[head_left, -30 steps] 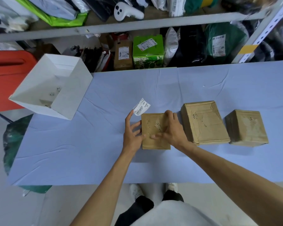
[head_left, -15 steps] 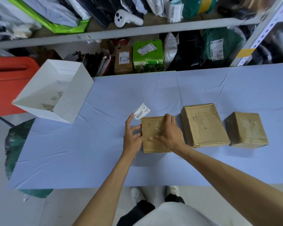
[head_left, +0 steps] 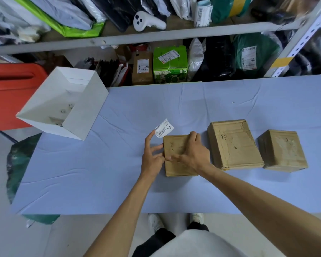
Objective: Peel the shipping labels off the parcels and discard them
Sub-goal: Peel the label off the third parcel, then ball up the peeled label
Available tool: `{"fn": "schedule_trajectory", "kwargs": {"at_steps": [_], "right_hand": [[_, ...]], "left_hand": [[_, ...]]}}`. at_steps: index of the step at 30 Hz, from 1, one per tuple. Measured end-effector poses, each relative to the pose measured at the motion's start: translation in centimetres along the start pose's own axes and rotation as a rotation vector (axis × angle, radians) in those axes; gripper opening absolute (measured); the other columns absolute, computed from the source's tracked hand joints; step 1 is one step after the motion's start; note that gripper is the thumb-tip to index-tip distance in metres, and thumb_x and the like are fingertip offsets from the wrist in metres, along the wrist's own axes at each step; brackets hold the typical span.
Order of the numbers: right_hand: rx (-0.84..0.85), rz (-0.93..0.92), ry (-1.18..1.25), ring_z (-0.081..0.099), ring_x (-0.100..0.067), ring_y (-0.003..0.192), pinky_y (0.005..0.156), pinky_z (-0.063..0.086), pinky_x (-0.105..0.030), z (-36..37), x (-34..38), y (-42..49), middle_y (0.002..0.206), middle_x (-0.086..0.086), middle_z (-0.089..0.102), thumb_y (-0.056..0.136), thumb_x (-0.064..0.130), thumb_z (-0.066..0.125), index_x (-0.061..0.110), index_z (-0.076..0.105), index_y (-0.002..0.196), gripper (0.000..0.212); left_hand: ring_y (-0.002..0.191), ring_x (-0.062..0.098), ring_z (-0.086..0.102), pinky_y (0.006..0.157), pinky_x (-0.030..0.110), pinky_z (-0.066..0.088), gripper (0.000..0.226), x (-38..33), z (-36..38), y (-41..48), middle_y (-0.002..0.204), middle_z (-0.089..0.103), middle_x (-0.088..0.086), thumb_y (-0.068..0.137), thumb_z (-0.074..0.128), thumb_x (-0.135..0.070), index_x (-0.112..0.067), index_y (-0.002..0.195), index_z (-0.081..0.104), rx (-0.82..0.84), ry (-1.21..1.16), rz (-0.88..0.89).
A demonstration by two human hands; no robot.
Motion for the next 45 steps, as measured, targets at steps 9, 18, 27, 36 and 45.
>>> {"fn": "schedule_trajectory", "kwargs": {"at_steps": [9, 18, 27, 36, 45], "right_hand": [[-0.018, -0.036, 0.155, 0.055, -0.034, 0.084, 0.068, 0.048, -0.043, -0.4, -0.3, 1.4, 0.1, -0.009, 0.05, 0.079, 0.044, 0.073, 0.017, 0.028, 0.098, 0.056], [0.022, -0.034, 0.057, 0.057, -0.038, 0.096, 0.082, 0.051, -0.048, -0.5, -1.5, 1.3, 0.117, -0.016, 0.049, 0.094, 0.008, 0.043, 0.009, 0.038, 0.125, 0.032], [0.007, -0.058, -0.023, 0.057, -0.038, 0.109, 0.088, 0.05, -0.045, -2.8, -1.1, 2.5, 0.134, -0.016, 0.043, 0.098, 0.018, 0.048, 0.006, 0.036, 0.136, 0.042], [-0.08, -0.291, 0.376, 0.061, -0.017, 0.094, 0.082, 0.056, -0.031, -4.3, 2.2, 2.4, 0.128, -0.009, 0.051, 0.095, 0.021, 0.056, 0.019, 0.04, 0.136, 0.044], [-0.109, -0.248, 0.617, 0.063, -0.019, 0.097, 0.08, 0.059, -0.031, -5.5, 3.8, 2.5, 0.119, -0.006, 0.058, 0.09, 0.008, 0.058, 0.011, 0.049, 0.134, 0.045]], "left_hand": [[0.107, 0.022, 0.065, 0.051, 0.019, 0.05, 0.086, -0.2, -0.3, 0.6, 0.128, 0.06, 0.005, 0.077, 0.062, 0.013, -0.047, 0.134, 0.04, 0.016, -0.09, 0.006], [0.113, 0.022, 0.058, 0.058, 0.023, 0.052, 0.078, -0.4, -1.5, 2.1, 0.13, 0.053, 0.009, 0.076, 0.051, 0.019, -0.039, 0.127, 0.051, -0.021, -0.124, -0.033], [0.108, 0.013, 0.06, 0.071, 0.022, 0.052, 0.037, -4.1, -2.0, 3.5, 0.119, 0.062, 0.005, 0.082, 0.066, 0.005, -0.017, 0.112, 0.061, -0.112, -0.163, 0.131], [0.104, 0.025, 0.063, 0.063, 0.017, 0.057, 0.032, -6.0, 0.0, 4.1, 0.117, 0.064, 0.011, 0.08, 0.073, -0.002, -0.014, 0.107, 0.061, -0.13, -0.053, 0.151], [0.107, 0.031, 0.063, 0.074, 0.029, 0.061, 0.033, -5.9, 0.1, 4.9, 0.117, 0.063, 0.015, 0.079, 0.072, 0.002, -0.01, 0.108, 0.062, -0.125, -0.088, 0.087]]}}
Point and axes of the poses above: each hand's wrist, its own y-axis towards the middle knuckle, its own z-axis out of the palm, x = y × z, the point moved 1 cm from there along y, towards the middle knuckle
